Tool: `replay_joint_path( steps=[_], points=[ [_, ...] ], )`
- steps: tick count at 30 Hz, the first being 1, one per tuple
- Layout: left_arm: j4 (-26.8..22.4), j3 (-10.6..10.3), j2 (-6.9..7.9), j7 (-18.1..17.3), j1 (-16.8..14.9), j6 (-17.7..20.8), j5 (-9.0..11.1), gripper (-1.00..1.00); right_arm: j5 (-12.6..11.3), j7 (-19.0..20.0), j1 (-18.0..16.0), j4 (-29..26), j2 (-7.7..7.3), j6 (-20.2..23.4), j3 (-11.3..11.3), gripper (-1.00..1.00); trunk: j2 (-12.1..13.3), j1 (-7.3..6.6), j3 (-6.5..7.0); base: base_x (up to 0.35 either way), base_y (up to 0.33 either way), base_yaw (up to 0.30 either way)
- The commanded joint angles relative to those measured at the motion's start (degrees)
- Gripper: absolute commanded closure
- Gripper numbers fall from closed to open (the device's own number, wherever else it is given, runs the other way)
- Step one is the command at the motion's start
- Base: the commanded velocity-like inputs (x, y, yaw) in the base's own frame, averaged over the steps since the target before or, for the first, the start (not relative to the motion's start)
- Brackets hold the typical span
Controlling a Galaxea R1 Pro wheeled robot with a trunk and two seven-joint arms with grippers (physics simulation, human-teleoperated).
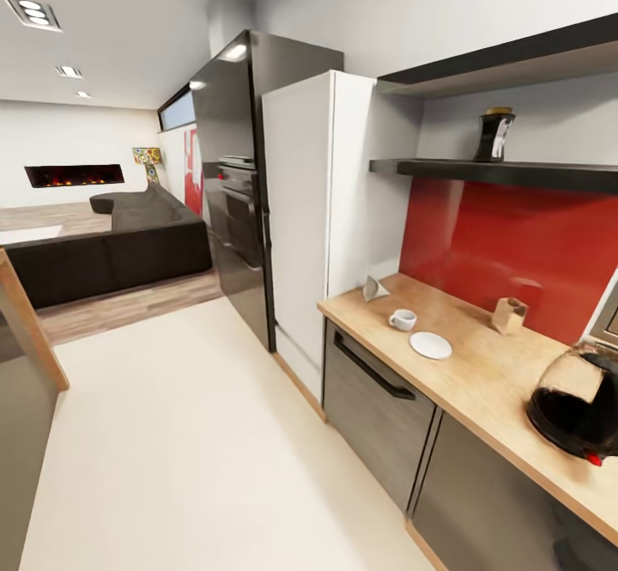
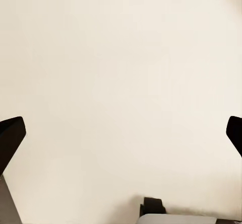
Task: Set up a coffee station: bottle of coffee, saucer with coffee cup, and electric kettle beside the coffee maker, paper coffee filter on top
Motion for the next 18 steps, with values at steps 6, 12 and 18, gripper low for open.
replay_joint_path(
  steps=[6,12,18],
  points=[
    [0.07,0.16,-0.02,-0.04,-0.04,-0.20,0.05,-1.00,0.02,-0.02,-0.02,0.03,0.02,-0.19,-0.08,-1.00,-0.05,0.05,0.00,0.300,0.214,-0.032],
    [0.07,0.16,-0.02,0.00,-0.06,-0.20,0.05,-1.00,0.02,0.04,-0.02,0.03,0.00,-0.16,-0.08,-1.00,-0.05,0.05,0.24,0.300,0.214,-0.199],
    [0.07,0.16,-0.02,-0.03,-0.05,-0.21,0.05,-1.00,0.02,0.04,-0.02,0.03,0.02,-0.17,-0.08,-1.00,-0.05,0.05,0.50,0.300,0.214,-0.221]
  ],
)
